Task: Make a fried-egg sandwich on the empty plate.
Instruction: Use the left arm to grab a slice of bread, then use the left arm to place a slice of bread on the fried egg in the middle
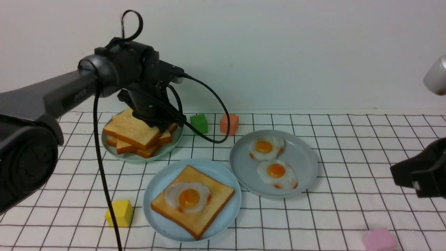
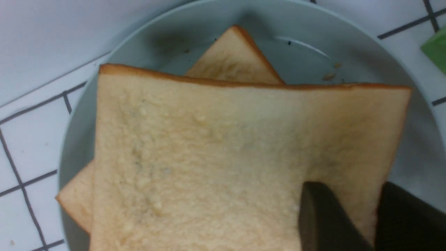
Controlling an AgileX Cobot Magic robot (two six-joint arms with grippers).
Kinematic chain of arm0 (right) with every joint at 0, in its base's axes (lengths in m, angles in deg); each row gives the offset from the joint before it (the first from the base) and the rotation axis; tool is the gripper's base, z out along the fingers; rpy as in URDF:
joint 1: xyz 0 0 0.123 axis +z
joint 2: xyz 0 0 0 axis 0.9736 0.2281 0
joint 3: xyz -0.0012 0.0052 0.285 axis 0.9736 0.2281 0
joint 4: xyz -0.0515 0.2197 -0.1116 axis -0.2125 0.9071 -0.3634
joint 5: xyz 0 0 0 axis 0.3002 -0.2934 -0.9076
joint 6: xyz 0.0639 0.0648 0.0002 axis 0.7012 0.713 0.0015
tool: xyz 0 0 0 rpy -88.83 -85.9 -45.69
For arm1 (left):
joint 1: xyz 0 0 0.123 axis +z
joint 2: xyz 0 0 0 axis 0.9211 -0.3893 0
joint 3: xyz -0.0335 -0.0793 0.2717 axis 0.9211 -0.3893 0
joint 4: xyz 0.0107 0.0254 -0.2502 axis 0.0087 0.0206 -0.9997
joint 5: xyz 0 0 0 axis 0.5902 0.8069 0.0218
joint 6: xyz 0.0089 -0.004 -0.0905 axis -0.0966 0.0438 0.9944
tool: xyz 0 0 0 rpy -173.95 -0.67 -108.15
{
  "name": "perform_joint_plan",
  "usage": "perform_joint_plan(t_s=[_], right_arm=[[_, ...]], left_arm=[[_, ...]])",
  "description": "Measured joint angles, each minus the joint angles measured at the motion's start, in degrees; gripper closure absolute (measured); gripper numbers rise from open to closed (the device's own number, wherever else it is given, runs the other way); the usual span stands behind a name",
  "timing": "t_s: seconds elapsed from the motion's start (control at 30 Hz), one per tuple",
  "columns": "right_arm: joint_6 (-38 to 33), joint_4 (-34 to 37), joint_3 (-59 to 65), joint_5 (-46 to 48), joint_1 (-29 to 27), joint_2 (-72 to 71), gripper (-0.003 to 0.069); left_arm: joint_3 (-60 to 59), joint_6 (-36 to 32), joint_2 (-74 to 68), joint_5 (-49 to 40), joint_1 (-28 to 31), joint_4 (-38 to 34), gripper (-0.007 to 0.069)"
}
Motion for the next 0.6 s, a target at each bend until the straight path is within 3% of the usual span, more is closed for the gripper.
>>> perform_joint_plan(t_s=[0.03,0.13,0.4,0.6], right_arm=[[0.0,0.15,0.0,0.02,0.0,-0.13,0.0642],[0.0,0.24,0.0,0.06,0.0,-1.07,0.0642],[0.0,-1.24,0.0,-0.12,0.0,-6.13,0.0641],[0.0,-1.42,0.0,0.05,0.0,-10.58,0.0638]], left_arm=[[0.0,0.16,0.11,-0.06,-0.11,-0.07,0.0534],[0.0,0.16,0.83,-0.61,-0.3,-0.07,0.0615],[-0.76,2.75,10.99,-12.16,-0.77,-3.49,0.0618],[-10.65,5.06,22.76,-14.59,-10.23,-2.35,0.0618]])
